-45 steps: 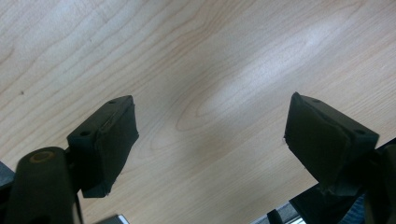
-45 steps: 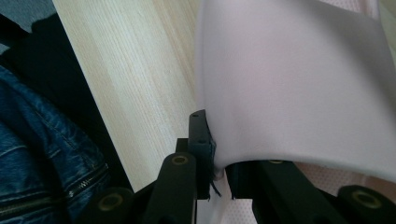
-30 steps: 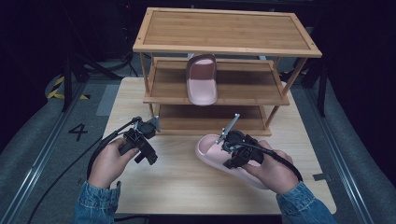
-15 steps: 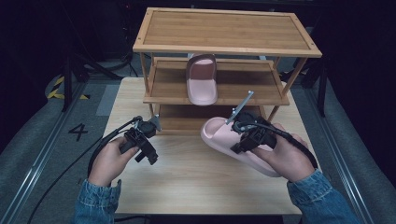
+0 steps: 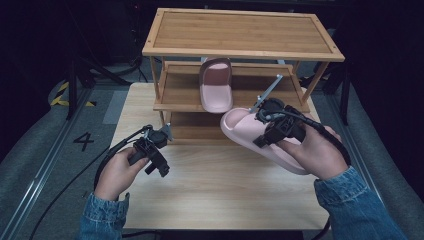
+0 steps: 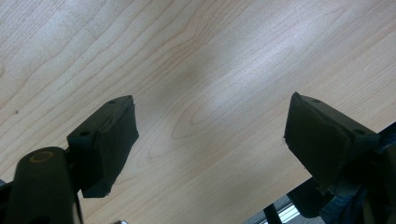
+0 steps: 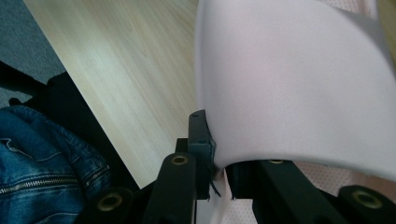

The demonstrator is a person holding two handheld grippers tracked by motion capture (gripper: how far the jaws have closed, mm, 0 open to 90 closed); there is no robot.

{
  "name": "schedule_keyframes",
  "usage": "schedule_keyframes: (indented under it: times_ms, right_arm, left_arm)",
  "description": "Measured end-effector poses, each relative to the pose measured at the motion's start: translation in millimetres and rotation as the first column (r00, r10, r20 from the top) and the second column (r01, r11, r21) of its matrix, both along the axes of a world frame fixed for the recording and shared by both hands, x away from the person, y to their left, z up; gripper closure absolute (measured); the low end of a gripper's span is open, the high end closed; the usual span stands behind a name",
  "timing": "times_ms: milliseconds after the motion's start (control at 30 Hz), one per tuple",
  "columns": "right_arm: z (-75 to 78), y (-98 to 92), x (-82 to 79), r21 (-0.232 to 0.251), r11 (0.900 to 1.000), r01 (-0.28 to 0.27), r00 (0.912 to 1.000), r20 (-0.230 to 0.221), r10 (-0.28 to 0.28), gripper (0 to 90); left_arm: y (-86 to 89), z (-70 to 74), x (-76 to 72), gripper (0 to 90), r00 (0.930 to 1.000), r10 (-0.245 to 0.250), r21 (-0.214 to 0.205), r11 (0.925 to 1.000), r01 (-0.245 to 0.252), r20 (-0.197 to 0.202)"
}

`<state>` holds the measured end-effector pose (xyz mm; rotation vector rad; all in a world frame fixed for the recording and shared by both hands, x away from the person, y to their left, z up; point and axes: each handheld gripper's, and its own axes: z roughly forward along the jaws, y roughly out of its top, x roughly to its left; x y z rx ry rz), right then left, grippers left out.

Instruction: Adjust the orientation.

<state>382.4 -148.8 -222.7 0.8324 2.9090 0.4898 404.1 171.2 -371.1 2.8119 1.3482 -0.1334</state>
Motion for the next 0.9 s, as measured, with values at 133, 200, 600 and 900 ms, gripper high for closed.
schedule_keyframes:
  times_ms: [133,200,600,900]
  right_arm:
    - [8.7,-3.4,5.9,-0.001,0.9997,0.023,0.9996,0.017,-0.023,81.9]
    - [13.1,-4.5,8.9,-0.003,0.9994,0.035,0.999,0.026,-0.035,81.9]
    - [29.7,-12.0,45.8,0.018,0.9914,0.13,0.9885,0.076,-0.131,81.8]
    - [23.2,-11.3,68.7,0.005,0.9868,0.162,0.9798,0.118,-0.161,81.6]
  left_arm:
    - [1.4,0.1,-1.2,17.7,1.0,0.003,-0.003,1.0,-0.003,-0.001]
    - [2.1,0.7,-1.3,17.7,1.0,-0.002,0.005,1.0,0.002,0.003]
    - [1.4,0.4,-2.9,17.7,0.9999,-0.01,0.024,0.9997,0.009,0.012]
    - [1.8,-0.8,-2.4,17.7,0.9999,-0.009,0.021,0.9997,0.009,0.008]
